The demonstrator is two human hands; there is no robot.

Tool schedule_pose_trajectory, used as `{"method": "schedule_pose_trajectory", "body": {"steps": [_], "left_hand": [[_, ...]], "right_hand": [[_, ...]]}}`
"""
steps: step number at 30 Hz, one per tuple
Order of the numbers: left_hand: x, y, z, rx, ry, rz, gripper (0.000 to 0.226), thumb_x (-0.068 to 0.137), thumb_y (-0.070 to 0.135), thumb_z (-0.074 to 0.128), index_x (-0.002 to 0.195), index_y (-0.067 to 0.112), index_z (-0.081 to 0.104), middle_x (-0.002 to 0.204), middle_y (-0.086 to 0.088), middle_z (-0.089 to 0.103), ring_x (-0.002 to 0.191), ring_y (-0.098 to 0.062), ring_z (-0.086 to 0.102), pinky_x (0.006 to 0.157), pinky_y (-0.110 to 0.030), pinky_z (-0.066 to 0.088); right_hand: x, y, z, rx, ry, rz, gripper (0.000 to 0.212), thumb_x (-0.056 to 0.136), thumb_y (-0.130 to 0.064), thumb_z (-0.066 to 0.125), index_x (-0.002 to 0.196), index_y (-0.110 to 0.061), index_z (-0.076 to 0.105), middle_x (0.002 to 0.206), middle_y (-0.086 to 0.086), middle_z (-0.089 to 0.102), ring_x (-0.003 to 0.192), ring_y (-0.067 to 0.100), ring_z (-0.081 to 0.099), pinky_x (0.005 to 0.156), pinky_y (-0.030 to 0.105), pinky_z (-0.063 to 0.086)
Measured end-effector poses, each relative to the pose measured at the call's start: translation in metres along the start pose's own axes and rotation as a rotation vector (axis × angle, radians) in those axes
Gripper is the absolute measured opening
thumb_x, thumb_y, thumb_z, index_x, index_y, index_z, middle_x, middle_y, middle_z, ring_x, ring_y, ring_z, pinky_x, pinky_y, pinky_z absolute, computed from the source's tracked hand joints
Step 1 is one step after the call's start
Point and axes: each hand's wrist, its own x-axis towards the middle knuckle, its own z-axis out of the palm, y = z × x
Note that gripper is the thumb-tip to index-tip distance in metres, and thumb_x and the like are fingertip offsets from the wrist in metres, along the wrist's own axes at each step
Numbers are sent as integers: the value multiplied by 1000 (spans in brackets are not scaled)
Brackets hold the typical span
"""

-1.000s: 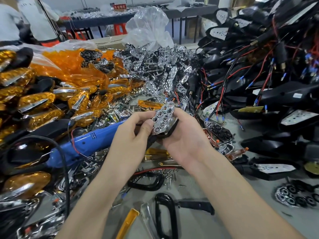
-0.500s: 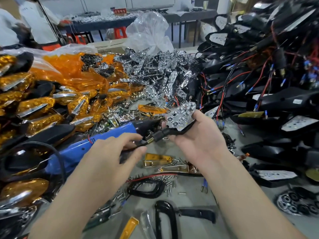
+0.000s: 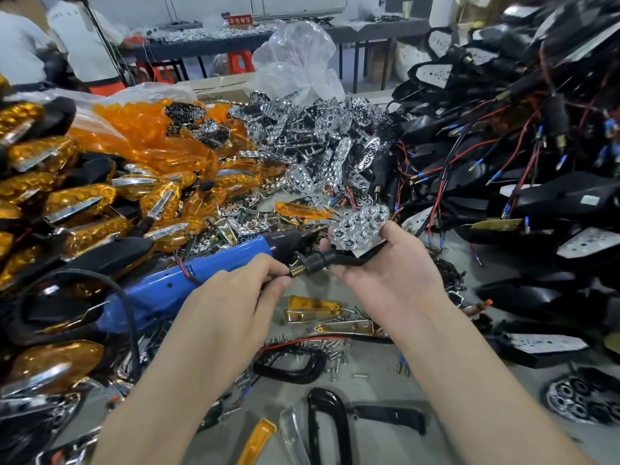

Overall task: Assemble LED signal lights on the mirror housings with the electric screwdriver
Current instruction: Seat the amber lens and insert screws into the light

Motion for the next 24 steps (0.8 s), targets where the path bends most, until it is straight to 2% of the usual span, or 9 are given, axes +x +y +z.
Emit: {"method": "schedule_pose_trajectory", "body": {"steps": [4, 7, 11, 13, 15, 17, 19, 22, 24], "left_hand": [[0, 3, 2, 94, 33, 29, 22, 93, 57, 37, 95, 40, 51, 69, 17, 64, 67, -1, 60, 54, -29, 51], [0, 5, 1, 148, 73, 46, 19, 94, 58, 37, 94, 42, 47, 58, 15, 61, 56, -1, 59, 50, -32, 50], [1, 6, 1, 117, 124, 43, 18, 93, 59, 40, 95, 43, 48, 53, 14, 61, 55, 0, 62, 52, -39, 53], [1, 5, 1, 103, 146, 49, 20, 92, 59, 42, 95, 42, 51, 53, 15, 61, 60, 0, 64, 53, -39, 53], [1, 6, 2, 118, 160, 61, 19, 93, 58, 43, 93, 41, 52, 50, 14, 57, 54, 1, 60, 47, -36, 51], [2, 7, 3, 152, 172, 70, 17, 94, 53, 43, 90, 39, 51, 48, 13, 52, 45, 0, 53, 41, -31, 45], [3, 8, 5, 162, 171, 64, 17, 94, 50, 42, 89, 36, 51, 50, 14, 50, 45, -1, 52, 41, -31, 45], [3, 9, 6, 139, 165, 49, 18, 93, 50, 41, 88, 34, 48, 53, 14, 54, 51, -2, 58, 47, -38, 50], [4, 10, 6, 137, 175, 53, 18, 93, 50, 41, 87, 34, 48, 53, 14, 54, 52, -3, 60, 47, -39, 51]], "right_hand": [[-1, 0, 0, -12, -5, -5, 28, 108, -20, 39, 107, -1, 60, 100, 18, 64, 88, 27, 58, 82, 43, 54], [-1, 1, 1, -17, -12, -2, 29, 108, -20, 40, 106, -1, 62, 98, 18, 67, 87, 28, 60, 81, 43, 56], [0, 2, 0, 18, -19, 3, 30, 108, -18, 38, 109, 1, 62, 102, 19, 68, 88, 29, 62, 79, 45, 56], [1, 2, 0, 29, -22, 4, 30, 108, -17, 38, 109, 1, 61, 101, 20, 68, 88, 29, 62, 78, 45, 57], [2, 2, -1, 41, -25, 6, 30, 108, -17, 38, 107, 2, 61, 98, 20, 68, 86, 30, 62, 78, 45, 58], [2, 3, -2, 57, -30, 8, 29, 107, -17, 38, 105, 2, 61, 94, 20, 69, 85, 30, 63, 81, 46, 59], [2, 4, -2, 66, -38, 3, 27, 107, -18, 38, 104, 1, 58, 98, 20, 67, 88, 32, 62, 89, 50, 57], [2, 4, -1, 70, -52, -12, 27, 104, -29, 44, 104, -5, 58, 104, 19, 65, 95, 33, 59, 96, 53, 53], [1, 3, 0, 55, -62, -16, 35, 103, -40, 49, 107, -7, 60, 100, 16, 64, 91, 31, 57, 94, 50, 54]]}}
